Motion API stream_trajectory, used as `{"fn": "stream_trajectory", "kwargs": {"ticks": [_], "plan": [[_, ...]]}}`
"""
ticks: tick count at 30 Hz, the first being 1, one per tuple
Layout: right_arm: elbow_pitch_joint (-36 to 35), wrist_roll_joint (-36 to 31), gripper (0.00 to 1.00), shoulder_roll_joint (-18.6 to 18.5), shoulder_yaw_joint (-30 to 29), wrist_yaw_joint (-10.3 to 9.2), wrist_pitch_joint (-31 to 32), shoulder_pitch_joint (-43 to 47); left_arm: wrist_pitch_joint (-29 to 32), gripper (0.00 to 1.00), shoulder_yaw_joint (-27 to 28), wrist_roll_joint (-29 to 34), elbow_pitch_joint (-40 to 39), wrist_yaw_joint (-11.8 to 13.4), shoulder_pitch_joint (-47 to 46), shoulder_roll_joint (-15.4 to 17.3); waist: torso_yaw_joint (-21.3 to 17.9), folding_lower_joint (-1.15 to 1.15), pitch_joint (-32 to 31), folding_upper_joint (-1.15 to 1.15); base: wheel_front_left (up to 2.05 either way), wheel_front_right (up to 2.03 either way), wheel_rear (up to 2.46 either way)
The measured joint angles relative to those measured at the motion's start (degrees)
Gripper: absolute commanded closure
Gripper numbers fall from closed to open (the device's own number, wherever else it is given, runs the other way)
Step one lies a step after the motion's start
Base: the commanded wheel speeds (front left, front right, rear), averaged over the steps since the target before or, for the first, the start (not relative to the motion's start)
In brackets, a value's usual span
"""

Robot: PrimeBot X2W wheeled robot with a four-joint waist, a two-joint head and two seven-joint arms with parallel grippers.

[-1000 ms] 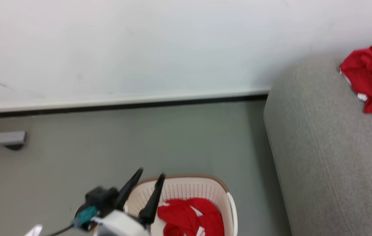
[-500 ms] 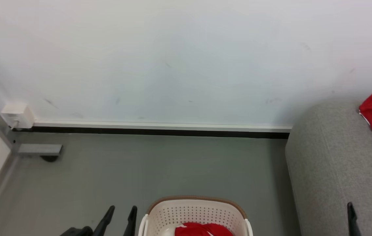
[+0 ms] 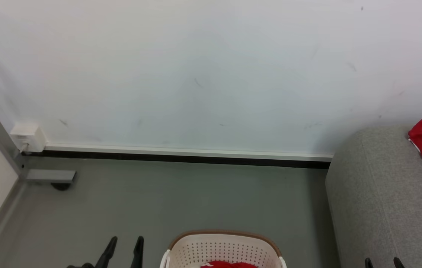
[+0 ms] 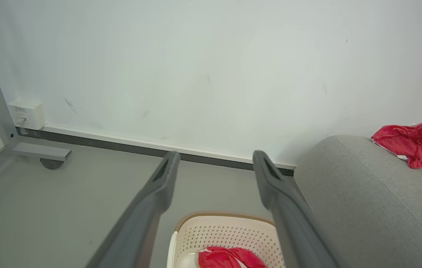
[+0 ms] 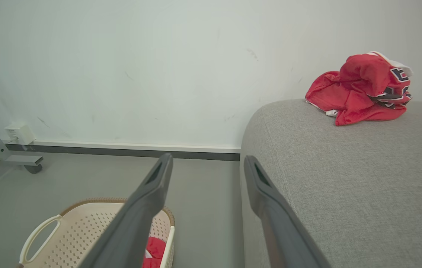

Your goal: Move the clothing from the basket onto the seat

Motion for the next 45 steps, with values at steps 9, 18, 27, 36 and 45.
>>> {"fn": "stream_trajectory", "kwargs": {"ticks": [9, 18, 27, 36, 45], "plan": [[0.64, -0.19, 0.00, 0.29, 0.32, 0.00, -0.01, 0.08, 0.00, 0.00, 0.15, 1.67, 0.41, -1.18, -0.09, -1.19, -1.38, 0.01, -0.58, 0.00, 0.00, 0.00, 0.00], [0.89, -0.18, 0.00, 0.34, 0.38, -0.01, -0.01, 0.07, 0.00, 0.00, -0.14, 1.80, 1.16, -1.42, -0.10, -1.36, -2.21, 0.01, -0.71, 0.00, 0.00, 0.00, 0.00], [0.90, 0.22, 0.00, 0.38, 0.58, -0.01, -0.01, 0.03, 0.00, 0.00, -0.97, 1.49, 1.13, -1.43, -0.20, -1.21, -2.22, 0.01, -0.51, 0.00, 0.00, 0.00, 0.00], [0.91, 0.26, 0.00, 0.41, 0.47, 0.00, 0.00, -0.04, 0.00, 0.00, -1.19, 1.08, 1.40, -1.43, -0.38, -0.91, -2.22, 0.01, -0.38, 0.00, 0.00, 0.00, 0.00], [0.94, 0.38, 0.00, 0.42, 0.62, 0.00, -0.01, -0.09, 0.00, 0.00, -1.46, 0.91, 1.44, -1.43, -0.58, -0.53, -2.27, 0.01, -0.14, 0.00, 0.00, 0.00, 0.00]]}}
